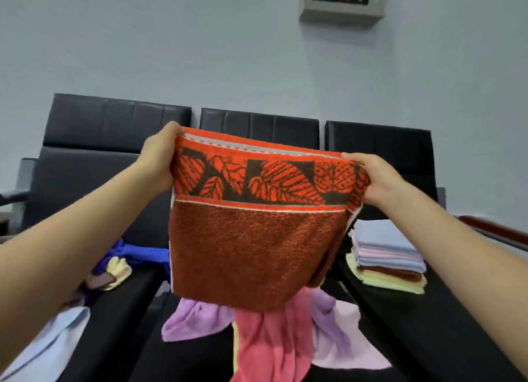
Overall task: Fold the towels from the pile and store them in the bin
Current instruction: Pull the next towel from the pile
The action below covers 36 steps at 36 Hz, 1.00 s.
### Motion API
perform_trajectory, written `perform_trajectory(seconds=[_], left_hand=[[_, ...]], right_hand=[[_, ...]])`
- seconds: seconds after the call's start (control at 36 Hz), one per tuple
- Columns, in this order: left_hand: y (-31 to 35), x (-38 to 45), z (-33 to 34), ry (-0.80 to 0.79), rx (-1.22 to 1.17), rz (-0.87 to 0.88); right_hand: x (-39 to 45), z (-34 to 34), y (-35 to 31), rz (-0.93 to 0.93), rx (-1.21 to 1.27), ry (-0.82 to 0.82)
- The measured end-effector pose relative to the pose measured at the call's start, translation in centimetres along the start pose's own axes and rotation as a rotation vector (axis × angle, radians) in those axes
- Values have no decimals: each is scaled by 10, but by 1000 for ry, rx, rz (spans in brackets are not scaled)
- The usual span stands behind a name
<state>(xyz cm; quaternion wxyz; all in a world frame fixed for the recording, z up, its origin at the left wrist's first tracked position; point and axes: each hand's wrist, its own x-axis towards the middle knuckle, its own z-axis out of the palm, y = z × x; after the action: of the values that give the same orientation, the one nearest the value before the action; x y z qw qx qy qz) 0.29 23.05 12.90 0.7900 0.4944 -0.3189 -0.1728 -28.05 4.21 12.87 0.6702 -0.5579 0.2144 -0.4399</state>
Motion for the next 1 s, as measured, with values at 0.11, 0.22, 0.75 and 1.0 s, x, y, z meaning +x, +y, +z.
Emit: perform_trajectory(seconds=[0.11, 0.22, 0.75, 1.0], left_hand=[[6, -2, 3, -112, -24, -96], [-12, 0, 0, -148, 66, -140], [-194, 50, -34, -176, 1117, 51], [-247, 73, -22, 87, 1132, -68]], right_hand=[[-4, -2, -6, 50, 87, -22], [4, -10, 7, 143, 57, 24], [65, -61, 169, 238, -274, 353], [107, -44, 217, 256, -395, 240]])
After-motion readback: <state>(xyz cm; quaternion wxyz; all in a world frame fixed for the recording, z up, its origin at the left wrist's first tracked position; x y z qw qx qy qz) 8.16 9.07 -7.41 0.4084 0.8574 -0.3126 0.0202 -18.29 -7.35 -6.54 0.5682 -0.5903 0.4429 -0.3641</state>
